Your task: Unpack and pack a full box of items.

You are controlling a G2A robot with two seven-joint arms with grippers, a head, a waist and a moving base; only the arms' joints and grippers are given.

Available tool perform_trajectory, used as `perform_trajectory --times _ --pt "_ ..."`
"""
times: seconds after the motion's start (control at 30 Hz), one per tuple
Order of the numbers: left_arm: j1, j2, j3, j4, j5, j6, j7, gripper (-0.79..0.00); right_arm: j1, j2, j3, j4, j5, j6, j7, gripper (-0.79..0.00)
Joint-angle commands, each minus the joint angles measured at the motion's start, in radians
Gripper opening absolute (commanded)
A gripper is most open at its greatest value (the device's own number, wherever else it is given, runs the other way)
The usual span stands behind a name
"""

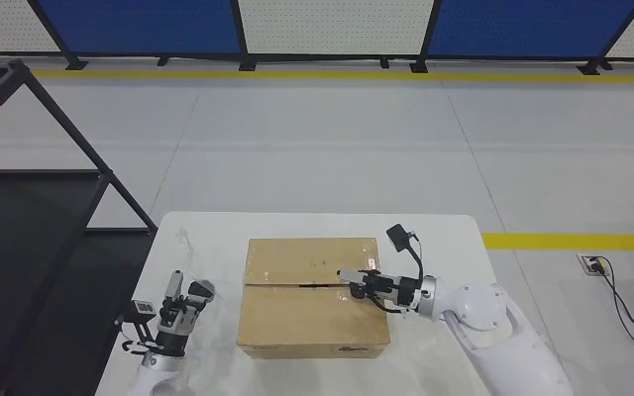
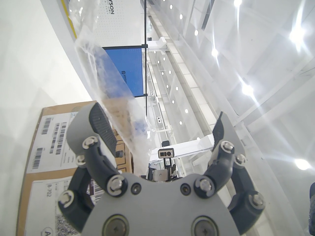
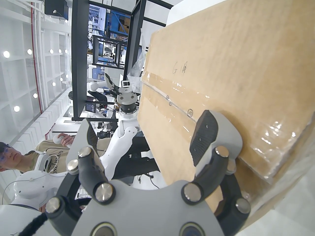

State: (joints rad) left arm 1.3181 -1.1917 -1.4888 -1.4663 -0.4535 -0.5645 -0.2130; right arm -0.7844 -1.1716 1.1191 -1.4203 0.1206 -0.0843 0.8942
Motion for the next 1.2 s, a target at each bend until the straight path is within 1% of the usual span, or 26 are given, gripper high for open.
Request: perform_trajectory --times 0.0,0.2,0.3,0.47,0.63,0.7,0.8,1.03,1.17 --pt "-0.007 -0.001 -0.001 -0.004 -0.013 0.009 -0.020 0.000 0.000 0.000 0.000 0.000 0.000 0.000 0.000 0.000" --pt "-0.019 0.001 -0.011 -0.021 -0.009 0.006 -0.098 0.000 0.001 0.001 0.001 0.001 0.004 -0.002 0.001 0.000" --pt "-0.014 0.002 -0.012 -0.037 0.011 -0.005 -0.118 0.000 0.000 0.001 0.002 0.001 0.004 -0.001 0.002 0.000" --pt "0.008 0.000 -0.021 -0.076 0.030 -0.041 -0.115 0.000 0.000 0.001 0.002 -0.001 0.003 0.001 0.001 0.000" --pt "0.037 -0.001 -0.032 -0.127 0.087 -0.064 -0.087 0.000 0.002 0.001 -0.001 0.000 0.003 -0.001 0.001 0.000" --pt "0.037 -0.002 -0.031 -0.144 0.107 -0.051 -0.084 0.000 0.005 0.001 -0.004 0.002 0.003 0.001 0.003 0.000" --pt "0.017 -0.003 -0.022 -0.149 0.130 -0.019 -0.084 0.000 0.007 0.000 -0.008 0.003 0.004 0.000 0.003 0.000" --pt "-0.013 -0.006 0.003 -0.177 0.187 0.022 -0.104 0.000 0.005 0.001 -0.001 0.006 0.008 -0.007 0.006 0.000" --pt "-0.020 -0.008 0.020 -0.198 0.222 0.024 -0.111 0.000 0.002 0.003 0.005 0.009 0.011 -0.011 0.008 0.000"
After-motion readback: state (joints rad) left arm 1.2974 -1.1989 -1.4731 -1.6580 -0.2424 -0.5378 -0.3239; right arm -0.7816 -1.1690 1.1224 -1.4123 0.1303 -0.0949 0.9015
